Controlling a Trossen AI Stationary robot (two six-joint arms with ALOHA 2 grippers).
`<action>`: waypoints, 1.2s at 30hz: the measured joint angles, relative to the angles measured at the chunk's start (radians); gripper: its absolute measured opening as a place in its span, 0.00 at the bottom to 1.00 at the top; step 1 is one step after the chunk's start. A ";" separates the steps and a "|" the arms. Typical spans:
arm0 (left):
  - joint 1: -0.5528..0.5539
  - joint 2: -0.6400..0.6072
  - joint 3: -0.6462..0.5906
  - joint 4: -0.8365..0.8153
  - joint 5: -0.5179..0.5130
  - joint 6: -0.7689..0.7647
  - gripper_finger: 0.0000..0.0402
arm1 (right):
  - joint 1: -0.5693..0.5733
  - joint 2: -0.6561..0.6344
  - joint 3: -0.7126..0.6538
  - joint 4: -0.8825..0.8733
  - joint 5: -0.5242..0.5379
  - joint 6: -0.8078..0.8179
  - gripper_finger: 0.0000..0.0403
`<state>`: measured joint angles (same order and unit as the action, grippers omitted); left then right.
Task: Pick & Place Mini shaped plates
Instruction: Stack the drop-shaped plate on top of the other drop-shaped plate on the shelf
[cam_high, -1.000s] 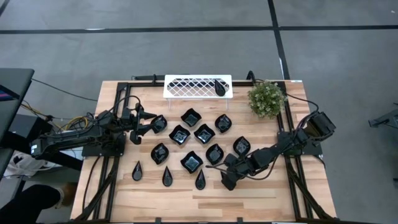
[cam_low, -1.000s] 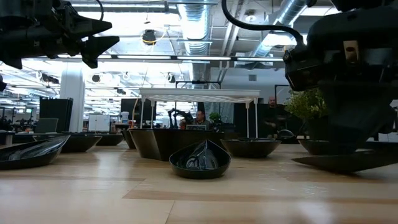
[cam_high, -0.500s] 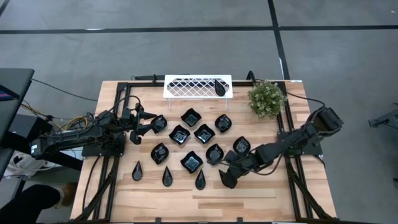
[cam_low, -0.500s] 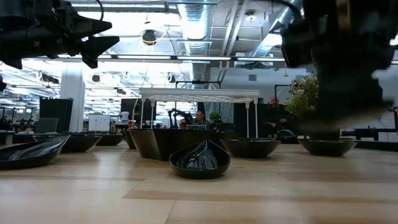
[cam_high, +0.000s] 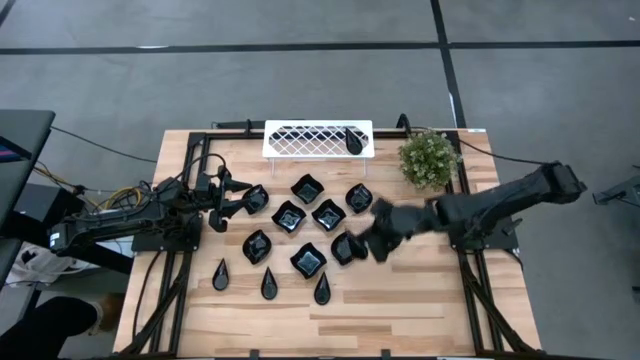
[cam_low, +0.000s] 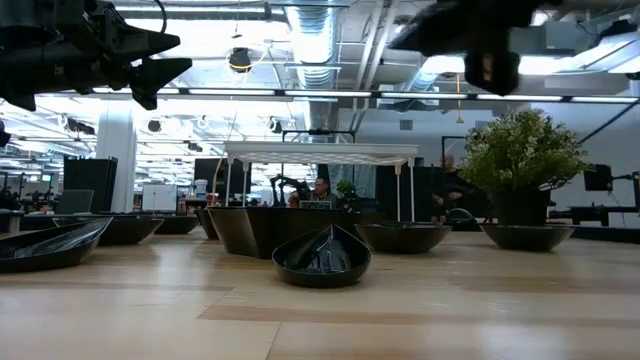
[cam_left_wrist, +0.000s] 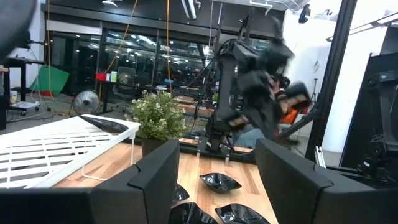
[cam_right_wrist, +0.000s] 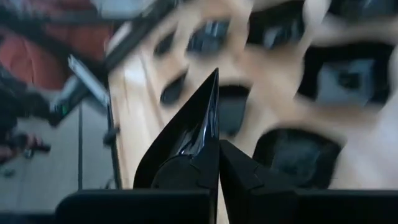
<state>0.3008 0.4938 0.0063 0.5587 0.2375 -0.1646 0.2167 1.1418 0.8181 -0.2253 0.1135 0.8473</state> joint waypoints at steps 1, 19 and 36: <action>0.000 0.000 0.000 0.000 0.000 0.000 0.53 | -0.031 -0.020 0.000 0.001 0.000 -0.026 0.00; 0.000 -0.001 0.000 0.000 -0.001 0.001 0.53 | -0.618 0.002 0.246 -0.155 -0.124 -0.493 0.00; 0.000 -0.001 0.000 0.003 -0.001 0.003 0.53 | -0.808 0.381 0.588 -0.393 -0.140 -0.667 0.00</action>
<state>0.3004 0.4931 0.0063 0.5617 0.2365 -0.1616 -0.5908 1.5230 1.4066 -0.6188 -0.0263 0.1805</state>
